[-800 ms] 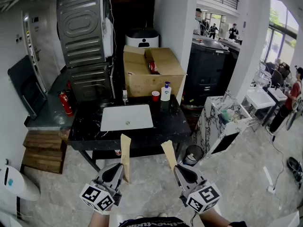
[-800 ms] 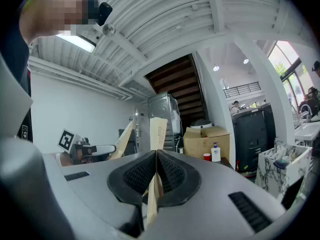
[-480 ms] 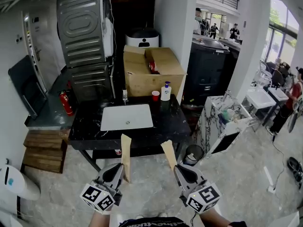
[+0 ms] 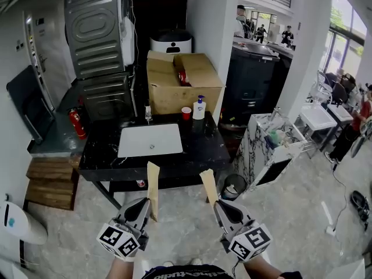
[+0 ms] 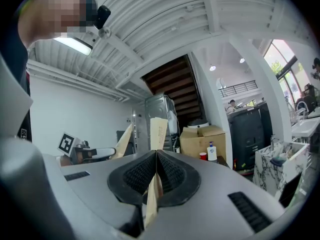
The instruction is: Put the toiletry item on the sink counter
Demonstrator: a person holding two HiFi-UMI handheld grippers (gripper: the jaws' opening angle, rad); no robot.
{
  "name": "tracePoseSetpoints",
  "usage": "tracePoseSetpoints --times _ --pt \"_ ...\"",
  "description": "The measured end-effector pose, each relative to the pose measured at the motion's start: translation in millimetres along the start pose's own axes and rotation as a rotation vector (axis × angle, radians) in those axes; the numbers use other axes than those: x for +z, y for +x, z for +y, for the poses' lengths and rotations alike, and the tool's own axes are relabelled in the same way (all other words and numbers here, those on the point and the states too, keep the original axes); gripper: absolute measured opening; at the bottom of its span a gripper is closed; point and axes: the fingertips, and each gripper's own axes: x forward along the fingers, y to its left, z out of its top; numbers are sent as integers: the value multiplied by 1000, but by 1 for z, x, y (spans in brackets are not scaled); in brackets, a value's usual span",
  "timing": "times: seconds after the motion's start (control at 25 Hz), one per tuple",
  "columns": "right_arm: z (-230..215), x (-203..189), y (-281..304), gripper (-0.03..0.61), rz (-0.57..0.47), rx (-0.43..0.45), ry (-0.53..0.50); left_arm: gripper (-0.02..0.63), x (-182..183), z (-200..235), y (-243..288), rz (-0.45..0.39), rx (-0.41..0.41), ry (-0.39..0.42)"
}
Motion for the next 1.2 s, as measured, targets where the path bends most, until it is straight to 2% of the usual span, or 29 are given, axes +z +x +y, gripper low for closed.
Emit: tracePoseSetpoints --times 0.28,0.68,0.92,1.2 --pt "-38 -6 -13 41 10 -7 21 17 -8 -17 31 4 6 13" --pt "-86 -12 -22 41 8 20 59 17 -12 -32 65 16 62 38" --pt "-111 -23 0 41 28 18 82 17 -24 -14 92 33 70 33" --pt "-149 -26 59 41 58 -9 64 17 -35 41 152 29 64 -9"
